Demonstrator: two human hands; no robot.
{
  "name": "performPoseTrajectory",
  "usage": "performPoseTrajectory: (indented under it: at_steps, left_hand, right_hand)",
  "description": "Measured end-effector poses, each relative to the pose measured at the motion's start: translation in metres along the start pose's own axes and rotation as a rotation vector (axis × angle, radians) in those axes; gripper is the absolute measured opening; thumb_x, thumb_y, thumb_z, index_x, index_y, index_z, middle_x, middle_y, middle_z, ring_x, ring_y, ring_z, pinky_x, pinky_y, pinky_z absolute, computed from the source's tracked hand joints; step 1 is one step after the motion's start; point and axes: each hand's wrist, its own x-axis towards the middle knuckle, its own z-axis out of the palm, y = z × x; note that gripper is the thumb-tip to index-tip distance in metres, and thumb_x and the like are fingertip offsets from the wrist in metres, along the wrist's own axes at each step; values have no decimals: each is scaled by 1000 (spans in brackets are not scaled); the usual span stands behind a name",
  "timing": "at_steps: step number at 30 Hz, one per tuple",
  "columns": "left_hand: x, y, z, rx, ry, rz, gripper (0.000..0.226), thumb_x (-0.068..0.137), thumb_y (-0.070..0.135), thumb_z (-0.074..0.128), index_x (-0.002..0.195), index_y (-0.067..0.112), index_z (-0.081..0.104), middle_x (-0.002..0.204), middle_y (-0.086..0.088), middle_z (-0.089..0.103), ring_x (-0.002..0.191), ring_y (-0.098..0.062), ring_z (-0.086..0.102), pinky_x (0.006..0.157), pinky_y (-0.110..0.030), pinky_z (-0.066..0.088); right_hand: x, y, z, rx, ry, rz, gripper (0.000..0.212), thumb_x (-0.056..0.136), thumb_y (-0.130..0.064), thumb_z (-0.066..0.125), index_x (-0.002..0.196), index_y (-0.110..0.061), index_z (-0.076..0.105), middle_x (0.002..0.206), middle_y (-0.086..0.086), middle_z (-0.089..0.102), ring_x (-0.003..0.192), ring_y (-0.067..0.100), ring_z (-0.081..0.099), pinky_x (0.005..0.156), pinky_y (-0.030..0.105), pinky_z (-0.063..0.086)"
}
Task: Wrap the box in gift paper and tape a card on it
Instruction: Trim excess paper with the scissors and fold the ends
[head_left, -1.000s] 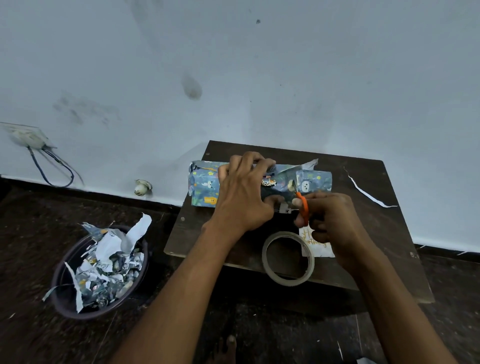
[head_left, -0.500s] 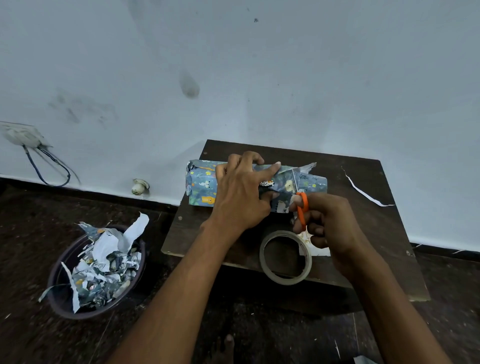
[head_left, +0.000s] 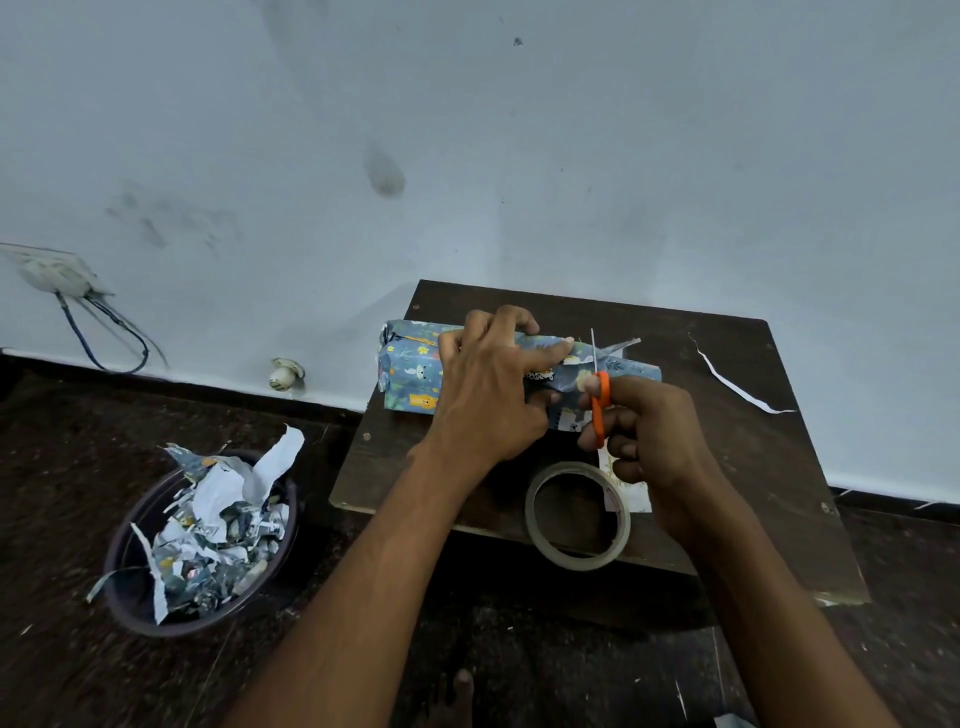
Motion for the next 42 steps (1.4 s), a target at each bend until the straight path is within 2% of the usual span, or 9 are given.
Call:
performPoseTrajectory:
  at_steps: [8, 13, 17, 20, 28, 32, 35, 39, 42]
  left_hand:
    - [0, 0, -1, -34, -15, 8, 50, 65, 28, 74, 114, 42, 74, 128, 7, 59, 114, -21, 45, 81, -29, 13]
    - [0, 0, 0, -72, 2, 2, 55, 60, 27, 64, 113, 40, 75, 121, 9, 61, 109, -20, 46, 80, -30, 15]
    - [1, 1, 0, -105, 27, 16, 61, 57, 27, 62, 117, 34, 74, 114, 11, 61, 104, -17, 44, 78, -32, 21]
    - [1, 0, -1, -87, 23, 38, 69, 49, 24, 66, 117, 33, 73, 108, 14, 60, 100, -13, 44, 76, -32, 16]
    - [2, -4, -4, -161, -33, 15, 69, 46, 22, 61, 113, 34, 73, 106, 16, 57, 109, -10, 46, 86, -34, 19]
    - [1, -3, -6, -163, -72, -9, 82, 48, 24, 64, 129, 35, 63, 113, 13, 53, 112, -12, 45, 92, -34, 20]
    - [0, -1, -6, 22, -125, -47, 104, 53, 25, 72, 151, 26, 37, 123, 5, 49, 119, -17, 43, 101, -35, 20]
    - [0, 0, -5, 78, -115, -107, 69, 58, 31, 71, 124, 23, 56, 111, 5, 56, 109, -19, 51, 102, -36, 17]
    - [-2, -2, -6, 24, -49, -74, 63, 49, 31, 62, 112, 23, 62, 103, 6, 57, 99, -19, 51, 95, -32, 18]
  right_hand:
    - [7, 10, 1, -97, 43, -6, 25, 94, -21, 66, 90, 3, 70, 64, 22, 63, 31, 3, 42, 34, 14, 31]
    - [6, 14, -1, -117, 73, -40, 25, 92, -16, 69, 78, 4, 73, 56, 14, 62, 34, 3, 40, 36, 14, 31]
    - [3, 10, -4, -101, 64, -3, 21, 91, -12, 67, 85, 7, 73, 55, 14, 60, 33, 5, 35, 35, 17, 29]
    - [3, 7, -7, -110, 17, 49, 22, 90, -15, 62, 91, 4, 73, 59, 16, 60, 35, 6, 30, 35, 19, 24]
    - [10, 6, -7, -64, -14, 90, 21, 95, -13, 56, 90, -1, 73, 65, 21, 58, 35, 7, 28, 33, 18, 22]
    - [9, 10, -5, -87, 41, 50, 17, 90, -8, 65, 94, 6, 74, 57, 15, 57, 33, 6, 33, 35, 18, 24]
    - [5, 11, -5, -92, 43, 23, 18, 90, -7, 68, 91, 11, 72, 56, 14, 57, 34, 5, 34, 35, 18, 24]
    - [4, 12, -7, -105, 29, 15, 17, 91, -6, 64, 91, 8, 73, 57, 13, 58, 34, 5, 33, 36, 18, 25]
    - [3, 9, -8, -133, 21, 26, 19, 88, -10, 61, 91, 3, 74, 59, 13, 61, 35, 5, 34, 36, 19, 25]
